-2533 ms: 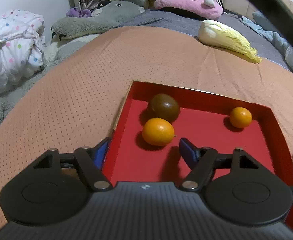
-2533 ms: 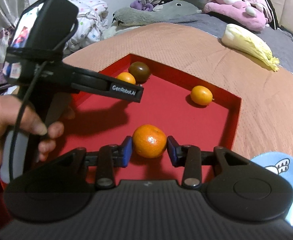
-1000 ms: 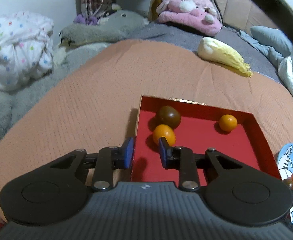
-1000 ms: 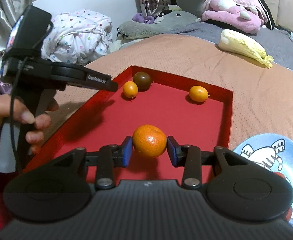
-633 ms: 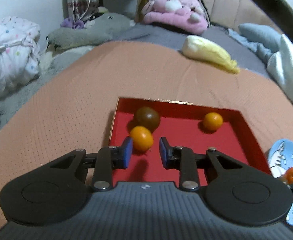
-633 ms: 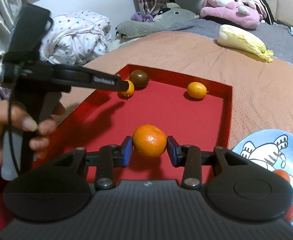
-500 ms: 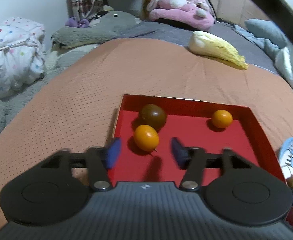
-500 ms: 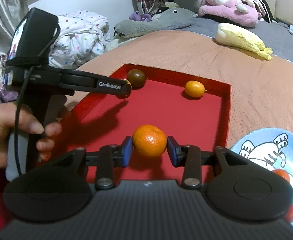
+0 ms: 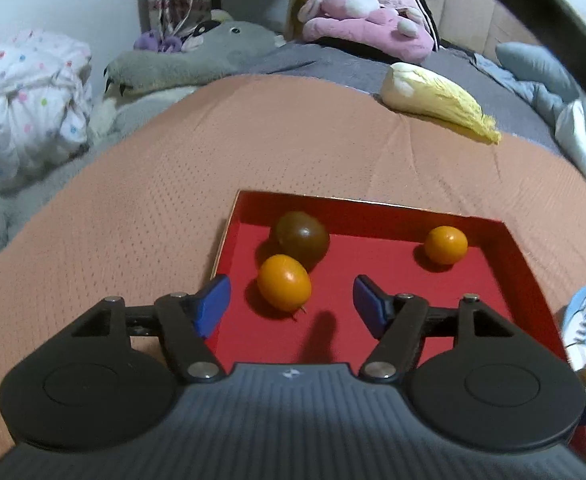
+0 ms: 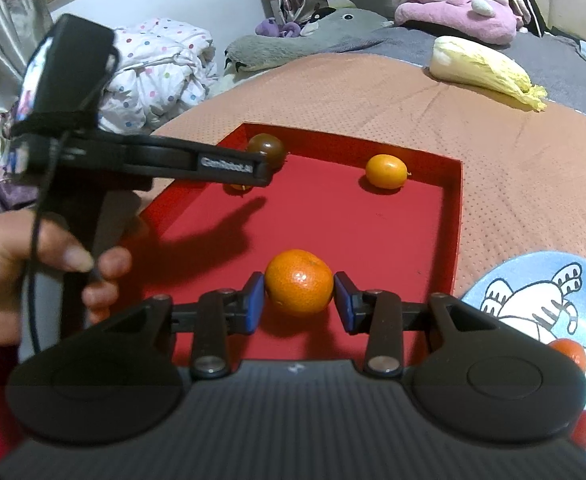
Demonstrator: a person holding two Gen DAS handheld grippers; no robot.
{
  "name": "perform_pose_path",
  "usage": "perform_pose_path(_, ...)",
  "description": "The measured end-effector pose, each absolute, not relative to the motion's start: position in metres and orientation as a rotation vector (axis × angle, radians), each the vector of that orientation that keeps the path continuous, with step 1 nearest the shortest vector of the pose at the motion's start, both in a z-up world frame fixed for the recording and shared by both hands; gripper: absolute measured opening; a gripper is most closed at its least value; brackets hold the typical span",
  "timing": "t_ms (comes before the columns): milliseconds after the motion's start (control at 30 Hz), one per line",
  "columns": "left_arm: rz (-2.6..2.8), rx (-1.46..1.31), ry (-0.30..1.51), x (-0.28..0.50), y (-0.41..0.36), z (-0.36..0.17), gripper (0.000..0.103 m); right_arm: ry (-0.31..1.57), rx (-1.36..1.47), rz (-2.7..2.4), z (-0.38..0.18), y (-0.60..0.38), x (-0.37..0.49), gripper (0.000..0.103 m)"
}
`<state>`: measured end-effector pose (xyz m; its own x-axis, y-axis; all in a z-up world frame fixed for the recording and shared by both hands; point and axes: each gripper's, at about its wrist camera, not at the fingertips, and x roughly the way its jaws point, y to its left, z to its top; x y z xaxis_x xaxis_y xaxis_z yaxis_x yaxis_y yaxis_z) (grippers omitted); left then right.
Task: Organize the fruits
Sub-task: 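Grasp the small tangerine with the left tool while the right tool holds its tangerine, then carry both held tangerines with both tools over the blue plate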
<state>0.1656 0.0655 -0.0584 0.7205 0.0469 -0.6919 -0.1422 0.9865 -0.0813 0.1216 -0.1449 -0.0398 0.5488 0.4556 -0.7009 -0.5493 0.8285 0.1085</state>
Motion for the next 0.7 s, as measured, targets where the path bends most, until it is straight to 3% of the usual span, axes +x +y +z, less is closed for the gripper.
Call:
perform_pose_path(67, 0.102, -0.105, 0.755, 0.171, 0.063, -0.061, 0.072, 0.793, -0.131, 0.594, -0.039, -0.146, 0.121, 0.041)
perform_pose_path(133, 0.085, -0.104, 0.76, 0.176, 0.06, -0.064, 0.065, 0.794, -0.136, 0.591, -0.039, -0.147, 0.121, 0.041)
perform_pose_path(200, 0.097, -0.111, 0.796, 0.182, 0.06, -0.071, 0.044, 0.794, -0.141, 0.583, -0.038, -0.148, 0.121, 0.04)
perform_pose_path(267, 0.095, -0.103, 0.799, 0.186, 0.059, -0.071, 0.036, 0.794, -0.141, 0.577, -0.037, -0.149, 0.121, 0.04)
perform_pose_path(700, 0.002, -0.148, 0.769, 0.164, 0.039, -0.045, 0.036, 0.766, -0.141, 0.553, -0.027, -0.161, 0.11, 0.04)
